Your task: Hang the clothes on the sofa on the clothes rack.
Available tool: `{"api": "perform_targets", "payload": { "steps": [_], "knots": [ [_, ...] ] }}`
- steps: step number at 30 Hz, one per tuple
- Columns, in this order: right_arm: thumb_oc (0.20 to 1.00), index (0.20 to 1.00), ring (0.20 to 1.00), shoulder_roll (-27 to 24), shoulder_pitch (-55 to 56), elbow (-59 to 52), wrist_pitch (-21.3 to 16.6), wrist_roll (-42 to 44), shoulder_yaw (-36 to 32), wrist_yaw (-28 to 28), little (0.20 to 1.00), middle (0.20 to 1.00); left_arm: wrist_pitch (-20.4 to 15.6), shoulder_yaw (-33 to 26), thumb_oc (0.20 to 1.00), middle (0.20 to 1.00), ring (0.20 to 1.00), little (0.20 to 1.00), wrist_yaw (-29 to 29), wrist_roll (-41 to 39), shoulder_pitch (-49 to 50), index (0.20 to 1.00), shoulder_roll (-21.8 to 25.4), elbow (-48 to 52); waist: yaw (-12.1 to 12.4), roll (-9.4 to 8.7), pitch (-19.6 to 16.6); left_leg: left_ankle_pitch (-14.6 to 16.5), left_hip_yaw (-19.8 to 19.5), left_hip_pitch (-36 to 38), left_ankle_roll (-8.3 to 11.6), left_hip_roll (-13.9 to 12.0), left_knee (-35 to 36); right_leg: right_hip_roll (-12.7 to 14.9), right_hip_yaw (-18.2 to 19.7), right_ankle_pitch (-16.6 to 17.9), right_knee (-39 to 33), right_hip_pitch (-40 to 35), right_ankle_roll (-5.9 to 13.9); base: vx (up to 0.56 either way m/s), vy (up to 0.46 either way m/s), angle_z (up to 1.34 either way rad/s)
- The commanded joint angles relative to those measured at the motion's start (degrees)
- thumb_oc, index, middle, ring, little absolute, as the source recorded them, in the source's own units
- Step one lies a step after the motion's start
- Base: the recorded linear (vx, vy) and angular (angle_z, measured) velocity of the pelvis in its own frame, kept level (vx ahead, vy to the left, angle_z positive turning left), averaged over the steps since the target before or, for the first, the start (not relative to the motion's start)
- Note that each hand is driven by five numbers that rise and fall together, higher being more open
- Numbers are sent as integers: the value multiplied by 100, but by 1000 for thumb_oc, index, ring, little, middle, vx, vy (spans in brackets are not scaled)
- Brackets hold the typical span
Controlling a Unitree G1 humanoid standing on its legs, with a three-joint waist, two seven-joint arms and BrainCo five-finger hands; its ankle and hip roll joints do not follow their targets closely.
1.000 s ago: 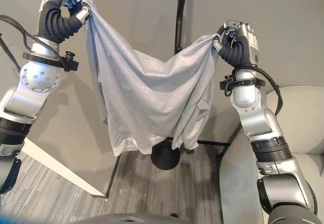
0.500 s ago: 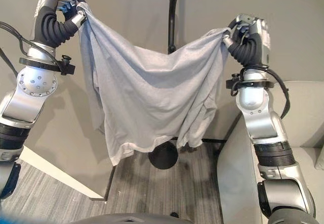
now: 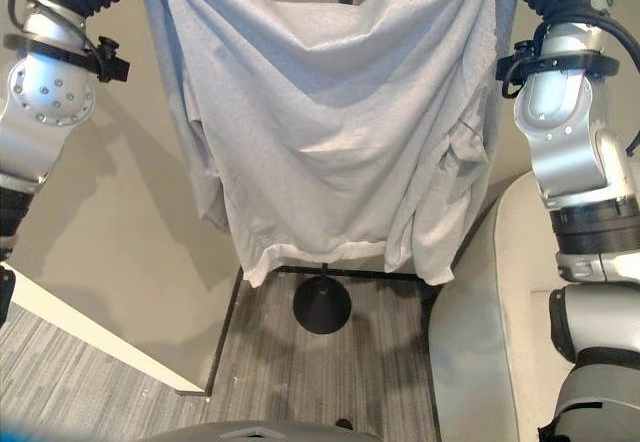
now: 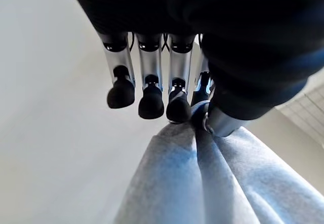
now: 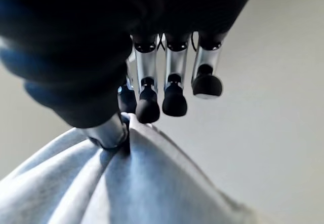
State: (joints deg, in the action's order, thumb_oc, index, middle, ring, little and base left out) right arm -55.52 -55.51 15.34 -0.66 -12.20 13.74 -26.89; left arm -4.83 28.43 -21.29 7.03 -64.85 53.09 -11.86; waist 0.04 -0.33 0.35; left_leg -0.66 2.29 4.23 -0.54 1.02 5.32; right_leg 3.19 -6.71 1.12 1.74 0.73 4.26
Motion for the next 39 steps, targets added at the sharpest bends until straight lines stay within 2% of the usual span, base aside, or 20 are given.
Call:
{"api": "perform_targets", "payload": {
  "steps": [1, 2, 3, 5, 7, 8, 9, 10, 11, 16, 18, 19, 21, 22, 23, 24, 26, 30, 34, 39],
  "knots": [
    [200, 200, 200, -273, -870, 353, 4, 367, 291, -164, 200, 200, 3, 97, 200, 200, 200, 200, -312, -117, -739, 200, 114, -459, 157, -159, -87, 614, 46, 261, -52, 58, -225, 1061, 386, 702, 1176, 290, 911, 63, -33, 7],
    [200, 200, 200, -422, -1409, 880, 44, 610, 837, -76, 200, 200, 32, 460, 200, 200, 200, 200, -356, -256, -1184, 200, 85, -919, 100, -141, -66, 643, -46, 262, -20, 1, -274, 978, 650, 635, 1367, 498, 828, 106, -61, 15],
    [200, 200, 200, -466, -1740, 1140, 52, 743, 1123, -27, 200, 200, 29, 623, 200, 200, 200, 200, -365, -327, -1408, 200, 46, -1162, 77, -139, -73, 667, -60, 288, 14, -35, -259, 943, 700, 543, 1245, 574, 795, 164, -99, 29],
    [200, 200, 200, -509, -2304, 1504, 43, 1029, 1543, 15, 200, 200, 10, 953, 200, 200, 200, 200, -349, -461, -1795, 200, 5, -1515, 31, -133, -47, 704, -115, 318, 74, -87, -254, 925, 673, 487, 791, 643, 814, 154, -131, 20],
    [200, 200, 200, -539, -2555, 1716, 82, 1105, 1855, 113, 200, 200, 5, 1196, 200, 200, 200, 200, -316, -535, -2035, 200, 19, -1759, -64, -109, 11, 758, -242, 466, 144, -182, -146, 862, 614, 630, 234, 908, 901, 243, -159, 1],
    [200, 200, 200, -591, -2526, 1678, 65, 1146, 1841, 111, 200, 200, 15, 1202, 200, 200, 200, 200, -334, -513, -2013, 200, 81, -1800, -200, -71, 87, 818, -355, 640, 215, -268, -132, 743, 609, 770, -140, 1178, 984, 372, -194, 3],
    [200, 200, 200, -796, -2466, 1763, 59, 1111, 1932, 81, 200, 200, -12, 1289, 200, 200, 200, 200, -301, -503, -1995, 200, 26, -1827, -332, -162, 75, 897, -455, 762, 305, -306, -103, 639, 775, 787, -453, 1169, 1052, 323, -160, 26],
    [200, 200, 200, -808, -2486, 1784, 49, 1123, 1952, 82, 200, 200, -19, 1302, 200, 200, 200, 200, -304, -506, -2016, 200, 7, -1849, -358, -156, 90, 900, -495, 773, 305, -312, -105, 652, 728, 806, -526, 1100, 1055, 299, -271, 77],
    [200, 200, 200, -717, -2515, 1842, 47, 1284, 1919, 143, 200, 200, 2, 1274, 200, 200, 200, 200, -374, -533, -2031, 200, -136, -1987, -415, -245, -4, 909, -500, 868, 410, -412, -40, 643, 832, 930, -453, 993, 1066, 273, -296, 110],
    [200, 200, 200, -878, -2379, 1506, 23, 1303, 1951, 267, 200, 200, 0, 1152, 200, 200, 200, 200, -338, -623, -1804, 200, -207, -1911, -515, -225, -363, 831, -534, 900, 697, -955, -62, 433, 626, 696, -431, 726, 865, 259, -279, 87],
    [200, 200, 200, -879, -2324, 1447, 24, 1313, 1921, 269, 200, 200, 18, 1081, 200, 200, 200, 200, -331, -626, -1711, 200, -216, -1876, -521, -200, -404, 789, -568, 838, 749, -1063, -177, 340, 572, 615, -446, 652, 793, 115, -216, 6],
    [200, 200, 200, -923, -2240, 1359, -19, 1335, 1884, 271, 200, 200, 25, 952, 200, 200, 200, 200, -317, -692, -1575, 200, -259, -1828, -488, -248, -354, 287, -646, 537, 830, -1157, -749, 204, 575, 505, -477, 480, 646, 95, -228, -14],
    [200, 200, 200, -981, -2215, 1323, -17, 1352, 1866, 281, 200, 200, 57, 940, 200, 200, 200, 200, -295, -690, -1549, 200, -278, -1799, -500, -270, -331, 207, -737, 341, 829, -1148, -1168, 164, 537, 438, -519, 348, 586, 69, -163, -8],
    [200, 200, 200, -988, -2170, 1309, -20, 1401, 1820, 238, 200, 200, 74, 898, 200, 200, 200, 200, -311, -704, -1520, 200, -295, -1790, -501, -326, -288, 42, -766, 170, 825, -1090, -1467, 164, 514, 421, -563, 233, 544, 25, -98, -8],
    [200, 200, 200, -976, -2038, 1322, -21, 1419, 1745, 218, 200, 200, 70, 812, 200, 200, 200, 200, -321, -738, -1450, 200, -313, -1785, -530, -375, -259, 13, -586, 63, 801, -1148, -1493, 205, 450, 379, -599, 134, 533, 78, -136, -5],
    [200, 200, 200, -1050, -1656, 1320, -5, 1409, 1542, 274, 200, 200, 90, 668, 200, 200, 200, 200, -258, -753, -1275, 200, -393, -1763, -576, -475, -245, 207, -78, -101, 717, -1267, -1051, 289, 273, 267, -645, -19, 534, 83, -83, 14],
    [200, 200, 200, -1085, -1419, 1345, 16, 1252, 1506, 270, 200, 200, 107, 672, 200, 200, 200, 200, -243, -733, -1182, 200, -456, -1778, -493, -436, -222, 186, 191, -257, 727, -1084, -525, 305, 207, 227, -644, -74, 563, 50, 30, 87],
    [200, 200, 200, -894, -1463, 1563, 8, 1258, 1518, 351, 200, 200, 94, 811, 200, 200, 200, 200, -240, -701, -1275, 200, -600, -2005, -489, -271, -257, 52, 241, -161, 740, -874, -62, 323, 136, 248, -670, -51, 615, 7, 69, -6],
    [200, 200, 200, -404, -1182, 1806, 130, 1141, 1547, 548, 200, 200, 185, 832, 200, 200, 200, 200, -185, -565, -1062, 200, -683, -2173, -435, -213, -328, 162, 392, 35, 720, -789, -32, 456, 136, 251, -674, -124, 685, 68, 87, -21],
    [200, 200, 200, -183, -1022, 2053, 197, 1025, 1625, 655, 200, 200, 219, 895, 200, 200, 200, 200, -134, -464, -1002, 200, -738, -2365, -411, -200, -295, 207, 438, 91, 692, -747, -32, 503, 169, 279, -674, -117, 719, 13, 43, -7]
  ]
}}
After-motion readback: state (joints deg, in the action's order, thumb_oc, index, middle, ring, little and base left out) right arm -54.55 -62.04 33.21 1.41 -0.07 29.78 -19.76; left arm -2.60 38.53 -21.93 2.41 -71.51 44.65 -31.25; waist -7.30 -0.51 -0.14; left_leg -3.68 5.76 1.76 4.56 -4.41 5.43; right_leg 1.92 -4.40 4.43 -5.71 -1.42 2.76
